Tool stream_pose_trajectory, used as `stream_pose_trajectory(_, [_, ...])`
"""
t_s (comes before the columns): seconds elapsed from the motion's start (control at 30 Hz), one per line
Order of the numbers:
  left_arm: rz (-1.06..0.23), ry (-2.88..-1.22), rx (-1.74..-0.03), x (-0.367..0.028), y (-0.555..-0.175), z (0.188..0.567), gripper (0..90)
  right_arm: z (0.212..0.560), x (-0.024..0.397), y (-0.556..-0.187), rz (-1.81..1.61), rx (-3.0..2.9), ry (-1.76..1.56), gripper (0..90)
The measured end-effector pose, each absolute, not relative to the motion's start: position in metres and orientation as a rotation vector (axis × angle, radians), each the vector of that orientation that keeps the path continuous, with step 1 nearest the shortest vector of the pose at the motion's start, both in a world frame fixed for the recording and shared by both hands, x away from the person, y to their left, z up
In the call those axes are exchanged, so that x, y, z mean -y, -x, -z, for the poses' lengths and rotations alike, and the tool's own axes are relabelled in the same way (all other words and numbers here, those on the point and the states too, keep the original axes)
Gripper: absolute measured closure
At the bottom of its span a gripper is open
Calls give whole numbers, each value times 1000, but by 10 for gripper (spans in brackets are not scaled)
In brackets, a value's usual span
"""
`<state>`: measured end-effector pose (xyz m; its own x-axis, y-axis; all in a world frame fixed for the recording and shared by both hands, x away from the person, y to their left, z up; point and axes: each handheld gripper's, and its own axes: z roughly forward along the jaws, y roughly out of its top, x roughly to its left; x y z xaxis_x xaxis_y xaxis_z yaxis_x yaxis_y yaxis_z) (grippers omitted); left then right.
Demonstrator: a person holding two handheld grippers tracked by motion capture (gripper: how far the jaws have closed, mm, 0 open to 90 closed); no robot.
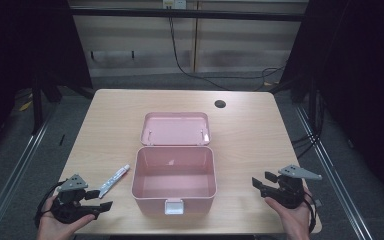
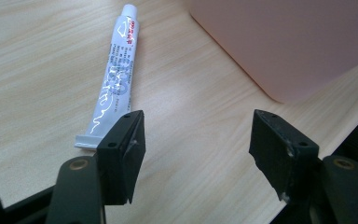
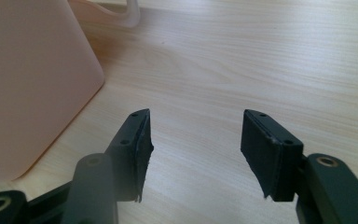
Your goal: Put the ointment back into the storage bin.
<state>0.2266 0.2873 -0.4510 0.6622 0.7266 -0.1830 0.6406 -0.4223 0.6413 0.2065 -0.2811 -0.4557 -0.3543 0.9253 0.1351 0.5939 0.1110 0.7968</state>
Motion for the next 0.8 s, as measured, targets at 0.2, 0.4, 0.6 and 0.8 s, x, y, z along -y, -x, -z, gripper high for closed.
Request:
stream_pose_trajectory(0.2, [-163,-2185,-1047,-285,-226,450,361,450,275,-202,-1128,-1973,-1497,383])
stream_pose_trajectory(0.4, [-176,-2192,-1035,-279,-227,443,369,443,270,-200,-1144,-2052,-1461,403])
stream_pose_trajectory(0.6, [-159,-2171,-1028,-280,-229,432,369,444,277,-194,-1180,-2024,-1498,384])
stream_pose_trajectory(0.8, [-182,-2181,-1032,-282,-237,422,452,444,276,-191,-1220,-2035,-1519,362])
